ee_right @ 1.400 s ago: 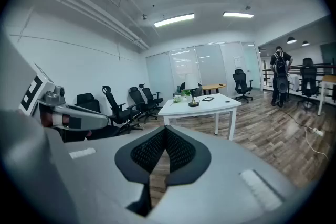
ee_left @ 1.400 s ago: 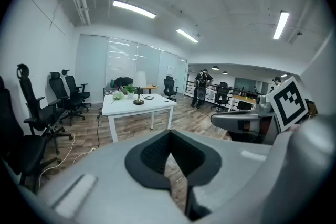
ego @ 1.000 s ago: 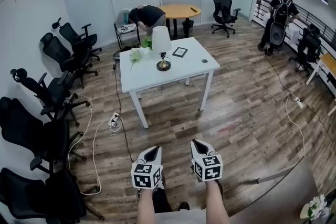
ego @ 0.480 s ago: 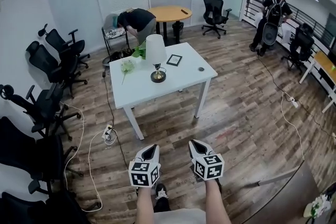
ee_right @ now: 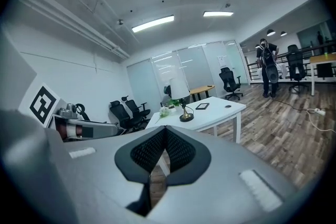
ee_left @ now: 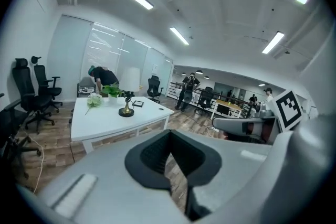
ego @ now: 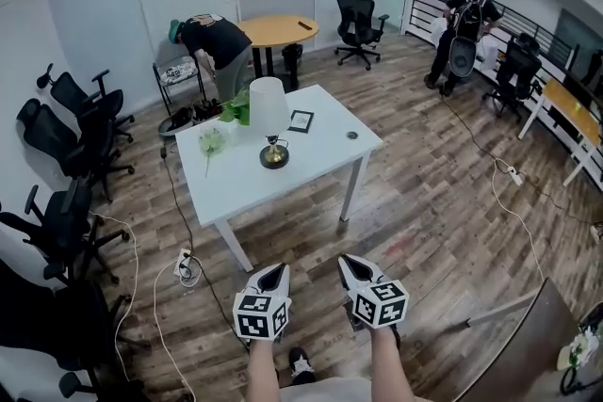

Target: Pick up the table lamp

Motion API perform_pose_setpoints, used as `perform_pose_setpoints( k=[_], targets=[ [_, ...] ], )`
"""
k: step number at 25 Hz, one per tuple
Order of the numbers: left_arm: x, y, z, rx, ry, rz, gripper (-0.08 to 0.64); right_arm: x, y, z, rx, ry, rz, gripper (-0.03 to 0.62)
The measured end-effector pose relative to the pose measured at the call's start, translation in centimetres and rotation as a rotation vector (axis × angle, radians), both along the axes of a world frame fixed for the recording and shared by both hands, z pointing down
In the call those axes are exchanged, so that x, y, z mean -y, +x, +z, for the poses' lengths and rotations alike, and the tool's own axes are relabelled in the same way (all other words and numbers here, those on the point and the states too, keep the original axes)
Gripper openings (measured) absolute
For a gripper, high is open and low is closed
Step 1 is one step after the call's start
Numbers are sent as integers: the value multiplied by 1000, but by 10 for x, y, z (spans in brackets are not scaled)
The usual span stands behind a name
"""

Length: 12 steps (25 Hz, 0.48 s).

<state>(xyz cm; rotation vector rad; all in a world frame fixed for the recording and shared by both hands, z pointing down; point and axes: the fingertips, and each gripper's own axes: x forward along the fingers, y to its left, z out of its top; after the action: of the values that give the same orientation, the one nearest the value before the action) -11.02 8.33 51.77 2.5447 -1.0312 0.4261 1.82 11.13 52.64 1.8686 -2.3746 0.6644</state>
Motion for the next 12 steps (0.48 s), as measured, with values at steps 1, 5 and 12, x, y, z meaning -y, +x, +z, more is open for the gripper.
perform_pose_setpoints(
  k=[1, 5, 12],
  targets=[
    [6, -4, 2, 7, -1, 22, 0, 6, -6, 3, 5, -6, -5, 22],
    [21, -29, 15, 36, -24, 59, 0, 15, -32, 22, 12, -58, -32, 21],
    [42, -34, 21, 32, -19, 62, 0, 28, -28, 27, 37, -56, 13, 22]
  ],
)
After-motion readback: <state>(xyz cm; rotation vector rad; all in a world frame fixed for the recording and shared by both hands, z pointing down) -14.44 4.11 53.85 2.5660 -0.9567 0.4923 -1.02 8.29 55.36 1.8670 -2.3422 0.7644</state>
